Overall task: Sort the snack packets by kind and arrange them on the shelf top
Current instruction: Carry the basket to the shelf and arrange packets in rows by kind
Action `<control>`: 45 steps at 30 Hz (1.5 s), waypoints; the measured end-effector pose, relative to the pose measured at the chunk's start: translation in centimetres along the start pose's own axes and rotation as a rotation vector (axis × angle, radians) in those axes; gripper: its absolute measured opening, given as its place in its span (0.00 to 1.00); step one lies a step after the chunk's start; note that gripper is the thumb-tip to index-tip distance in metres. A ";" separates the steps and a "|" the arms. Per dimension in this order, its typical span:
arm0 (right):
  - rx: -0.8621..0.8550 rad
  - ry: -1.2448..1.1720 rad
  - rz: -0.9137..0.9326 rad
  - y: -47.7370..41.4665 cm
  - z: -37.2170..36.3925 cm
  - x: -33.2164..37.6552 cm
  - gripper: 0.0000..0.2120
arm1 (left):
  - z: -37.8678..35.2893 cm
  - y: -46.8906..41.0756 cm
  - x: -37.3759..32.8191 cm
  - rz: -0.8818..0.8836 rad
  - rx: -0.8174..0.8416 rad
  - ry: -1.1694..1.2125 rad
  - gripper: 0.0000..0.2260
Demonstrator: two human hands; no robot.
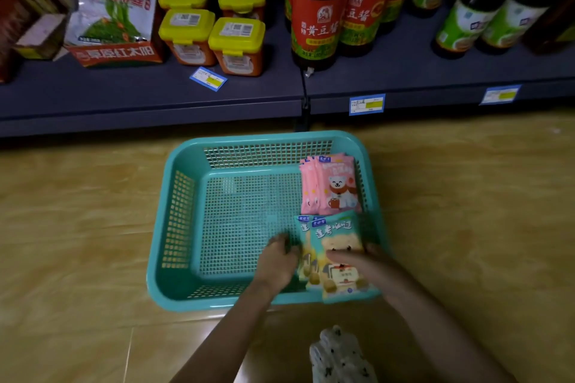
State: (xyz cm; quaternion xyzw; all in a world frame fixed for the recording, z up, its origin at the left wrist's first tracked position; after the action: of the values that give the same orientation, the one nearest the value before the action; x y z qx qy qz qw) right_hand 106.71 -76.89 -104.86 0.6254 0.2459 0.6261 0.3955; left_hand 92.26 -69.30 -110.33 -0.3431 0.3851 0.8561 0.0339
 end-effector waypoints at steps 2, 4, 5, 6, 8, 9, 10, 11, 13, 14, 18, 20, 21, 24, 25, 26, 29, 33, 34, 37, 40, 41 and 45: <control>0.014 -0.053 0.016 1.1 1.4 0.1 0.14 | -0.6 -0.1 -0.6 0.094 0.112 0.196 0.14; -0.022 -0.081 0.033 1.9 2.6 -0.3 0.14 | -1.1 -0.5 -1.2 0.152 0.138 0.318 0.13; -0.045 -0.096 0.036 2.1 3.1 -0.5 0.14 | -1.3 -0.9 -1.4 0.164 0.141 0.344 0.14; -0.068 -0.107 0.034 2.2 3.5 -0.6 0.14 | -1.5 -1.4 -1.5 0.174 0.144 0.350 0.17; -0.096 -0.119 0.037 2.5 4.1 -0.7 0.12 | -2.2 -2.4 -1.3 0.198 0.099 0.329 0.32; -0.107 -0.126 0.042 2.5 4.4 -0.7 0.11 | -2.6 -3.1 -1.0 0.214 0.077 0.316 0.36; -0.114 -0.135 0.050 2.5 4.6 -0.6 0.10 | -2.8 -3.2 -1.1 0.228 0.078 0.308 0.35; -0.119 -0.152 0.057 2.5 4.7 -0.6 0.10 | -2.9 -3.2 -1.5 0.231 0.088 0.297 0.31; -0.125 -0.182 0.071 2.4 5.0 -0.5 0.11 | -3.2 -3.3 -2.0 0.228 0.116 0.264 0.31; -0.134 -0.196 0.078 2.3 5.1 -0.5 0.11 | -3.2 -3.4 -2.1 0.223 0.133 0.254 0.34; -0.142 -0.243 0.102 2.1 5.4 -0.5 0.16 | -3.2 -2.8 -2.5 0.195 0.154 0.272 0.32; -0.138 -0.273 0.117 2.1 5.3 -0.5 0.19 | -2.3 -1.6 -2.7 0.203 0.175 0.368 0.19; -0.133 -0.288 0.126 2.1 5.2 -0.5 0.20 | -1.8 -1.3 -2.5 0.213 0.181 0.409 0.15; -0.099 -0.316 0.146 2.2 4.8 -0.7 0.25 | 0.7 -0.3 -1.4 0.192 0.170 0.525 0.22; -0.091 -0.320 0.145 2.2 4.6 -0.8 0.26 | 1.8 0.2 -1.2 0.178 0.150 0.560 0.25; -0.087 -0.324 0.142 2.1 4.5 -0.9 0.27 | 2.9 0.7 -1.0 0.176 0.136 0.588 0.24; -0.077 -0.337 0.149 2.3 3.3 0.8 0.33 | 7.1 2.0 -0.3 0.159 0.102 0.670 0.25; -0.035 -0.363 0.227 4.9 2.3 6.7 0.22 | 13.6 5.6 -3.0 0.150 0.068 0.747 0.41; -0.030 -0.362 0.239 6.6 2.4 8.9 0.16 | 15.6 7.3 -4.6 0.134 0.060 0.754 0.38; -0.009 -0.350 0.282 13.6 2.6 16.7 0.10 | 22.4 13.8 -10.4 0.081 0.026 0.781 0.35; -0.004 -0.330 0.356 22.0 2.6 25.0 0.10 | 30.0 21.3 -16.9 0.019 -0.013 0.838 0.31; -0.002 -0.322 0.384 24.9 2.5 27.8 0.11 | 32.6 23.9 -19.1 -0.007 -0.030 0.856 0.30; 0.042 -0.261 0.515 37.8 2.2 39.1 0.13 | 43.1 35.7 -27.8 -0.119 -0.167 0.877 0.23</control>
State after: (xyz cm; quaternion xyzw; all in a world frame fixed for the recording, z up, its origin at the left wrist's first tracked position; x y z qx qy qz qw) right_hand 105.50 -67.33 -51.26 0.7506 0.0388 0.6149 0.2388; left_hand 77.77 -59.15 -50.41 -0.6965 0.2721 0.6546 -0.1113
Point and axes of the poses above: each hand's wrist, its own y-axis away from the middle knuckle, its own z-axis out of the back of the hand, x = y × z, the point moved 1 cm from there along -y, towards the middle knuckle, and after that the axes turned 1 degree about -y, right-handed, at the moved point
